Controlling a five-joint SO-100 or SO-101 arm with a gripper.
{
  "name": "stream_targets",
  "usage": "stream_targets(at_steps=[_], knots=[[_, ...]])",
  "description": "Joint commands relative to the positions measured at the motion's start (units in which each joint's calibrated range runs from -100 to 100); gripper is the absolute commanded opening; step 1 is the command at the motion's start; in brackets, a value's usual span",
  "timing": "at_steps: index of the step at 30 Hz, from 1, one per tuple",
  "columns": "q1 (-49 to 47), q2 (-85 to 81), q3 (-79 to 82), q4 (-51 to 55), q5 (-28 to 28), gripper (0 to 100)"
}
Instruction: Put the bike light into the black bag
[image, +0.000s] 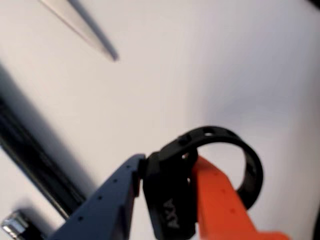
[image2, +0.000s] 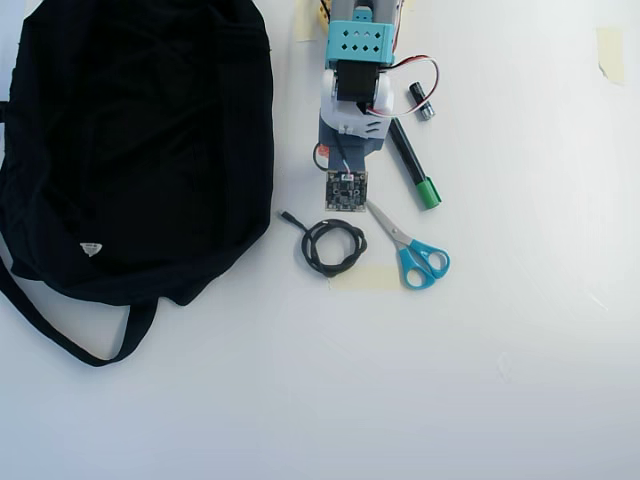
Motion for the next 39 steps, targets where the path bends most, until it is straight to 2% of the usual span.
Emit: stream_targets(at_steps=[1, 16, 28, 33, 39], knots=[[0.12, -1.12, -8.25, 4.65, 0.33, 2], [0.2, -18.71, -7.63, 6.72, 0.12, 2], [7.01, -20.29, -8.25, 5.34, -0.14, 2], [9.7, -22.7, -9.15, 4.13, -5.54, 2], [14.04, -24.02, -9.15, 4.39, -5.7, 2]])
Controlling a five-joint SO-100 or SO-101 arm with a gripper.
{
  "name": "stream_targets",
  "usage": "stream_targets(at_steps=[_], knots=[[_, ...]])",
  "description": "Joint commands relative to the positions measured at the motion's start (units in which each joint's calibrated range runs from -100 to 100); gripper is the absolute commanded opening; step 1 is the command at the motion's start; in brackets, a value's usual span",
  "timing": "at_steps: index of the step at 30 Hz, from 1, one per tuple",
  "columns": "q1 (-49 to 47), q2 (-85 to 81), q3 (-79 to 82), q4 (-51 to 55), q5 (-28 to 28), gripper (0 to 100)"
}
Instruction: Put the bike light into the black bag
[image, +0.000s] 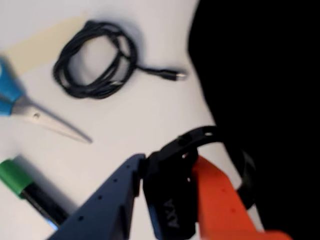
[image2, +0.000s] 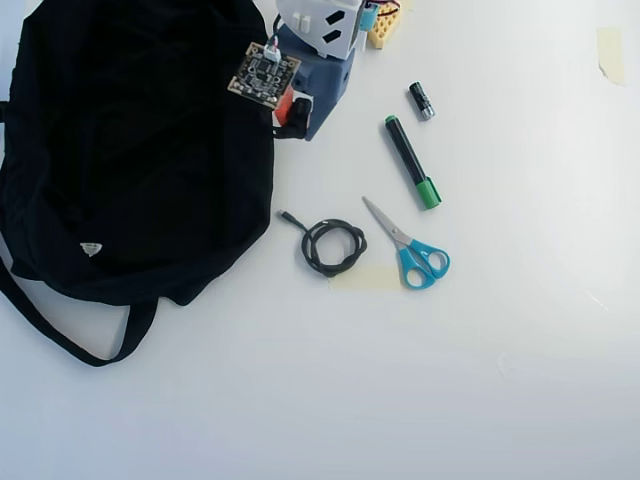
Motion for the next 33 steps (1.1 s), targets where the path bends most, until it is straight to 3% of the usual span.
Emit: stream_targets(at_steps=[1, 16, 23, 27, 33], knots=[[1.99, -2.19, -2.63, -0.76, -0.58, 2], [23.9, -1.36, -6.58, -2.74, -0.16, 2], [34.82, 0.3, -0.11, -19.88, -0.21, 2], [38.71, 13.66, 0.97, -29.61, -0.21, 2], [40.96, 25.2, 0.43, -33.49, -0.37, 2]])
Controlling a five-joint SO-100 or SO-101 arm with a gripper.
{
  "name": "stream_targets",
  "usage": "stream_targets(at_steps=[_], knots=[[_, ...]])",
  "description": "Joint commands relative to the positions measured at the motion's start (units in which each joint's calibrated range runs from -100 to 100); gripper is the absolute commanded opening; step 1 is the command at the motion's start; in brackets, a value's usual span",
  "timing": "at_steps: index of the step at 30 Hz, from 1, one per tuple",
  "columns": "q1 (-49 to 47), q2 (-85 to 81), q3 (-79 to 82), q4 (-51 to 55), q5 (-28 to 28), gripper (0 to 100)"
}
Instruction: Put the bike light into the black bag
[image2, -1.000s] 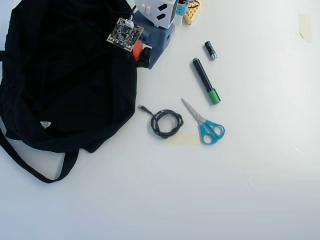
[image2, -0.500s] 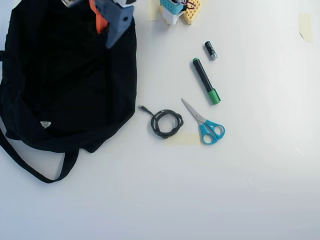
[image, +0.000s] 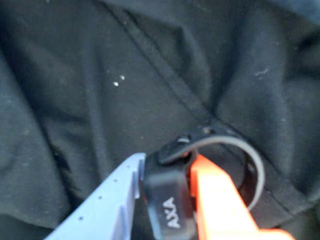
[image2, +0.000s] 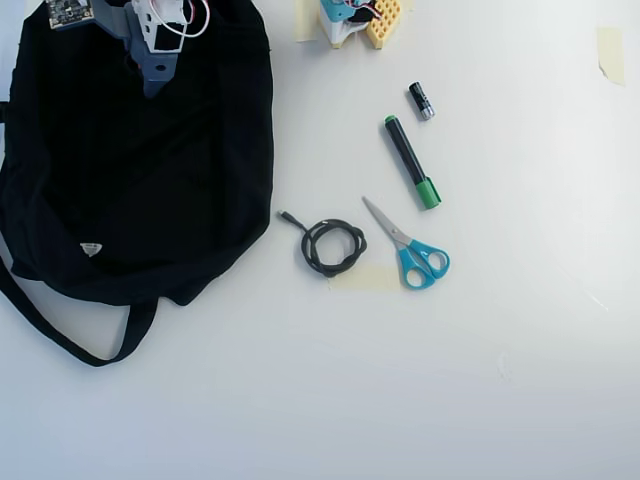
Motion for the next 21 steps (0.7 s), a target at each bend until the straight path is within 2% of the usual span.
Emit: stream_targets(at_steps=[1, 2, 4, 5, 8, 10, 12, 13, 16, 18, 21], knots=[[2.84, -0.46, -1.54, -0.68, 0.01, 4], [2.91, -0.54, -1.54, -0.25, -0.04, 10], [2.61, -1.62, -1.63, -0.17, -0.04, 35], [2.46, -1.62, -1.72, -0.17, -0.04, 39], [0.67, -2.61, -2.17, 0.0, 0.17, 42], [-2.47, -10.25, -3.96, 4.05, -0.04, 45], [-8.01, -21.45, -4.68, 10.25, -0.09, 45], [-14.81, -27.84, -3.87, 10.94, -0.14, 45], [-36.05, -40.13, -3.87, 10.94, -0.25, 26], [-48.92, -44.03, -3.87, 10.94, -0.2, 4], [-54.83, -45.35, -1.54, 12.58, -0.25, 2]])
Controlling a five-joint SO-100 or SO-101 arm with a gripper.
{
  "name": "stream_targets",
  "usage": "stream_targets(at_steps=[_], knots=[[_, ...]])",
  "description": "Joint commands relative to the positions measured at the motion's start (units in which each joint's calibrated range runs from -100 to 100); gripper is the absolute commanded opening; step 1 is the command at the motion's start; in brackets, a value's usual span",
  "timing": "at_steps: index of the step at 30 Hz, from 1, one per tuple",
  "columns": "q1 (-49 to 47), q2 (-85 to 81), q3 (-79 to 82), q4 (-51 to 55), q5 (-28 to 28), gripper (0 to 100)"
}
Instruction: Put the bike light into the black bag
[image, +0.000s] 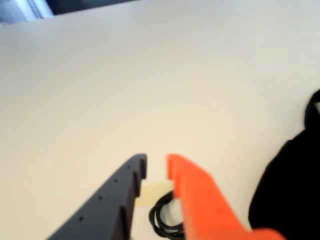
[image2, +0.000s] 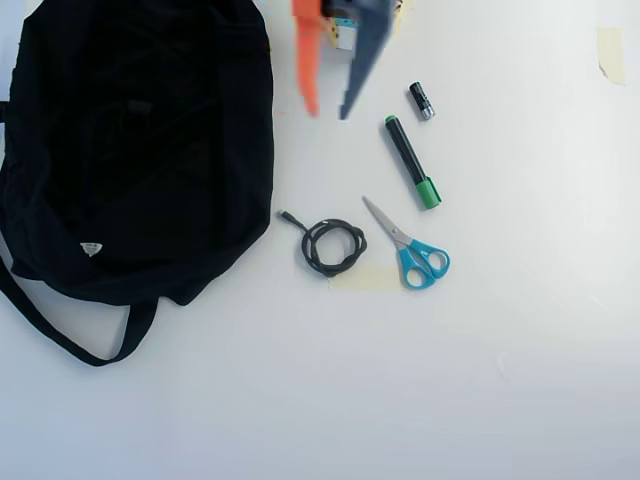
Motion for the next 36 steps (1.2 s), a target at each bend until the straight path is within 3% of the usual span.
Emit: stream_targets(at_steps=[1, 9, 20, 36], knots=[[-5.98, -3.26, 1.29, 2.88, -0.1, 2], [-7.32, -22.68, 18.36, 14.34, -0.15, 2], [-7.32, -58.28, 56.73, 11.23, 0.53, 2], [-8.97, -58.45, 81.44, 15.28, 0.37, 2]])
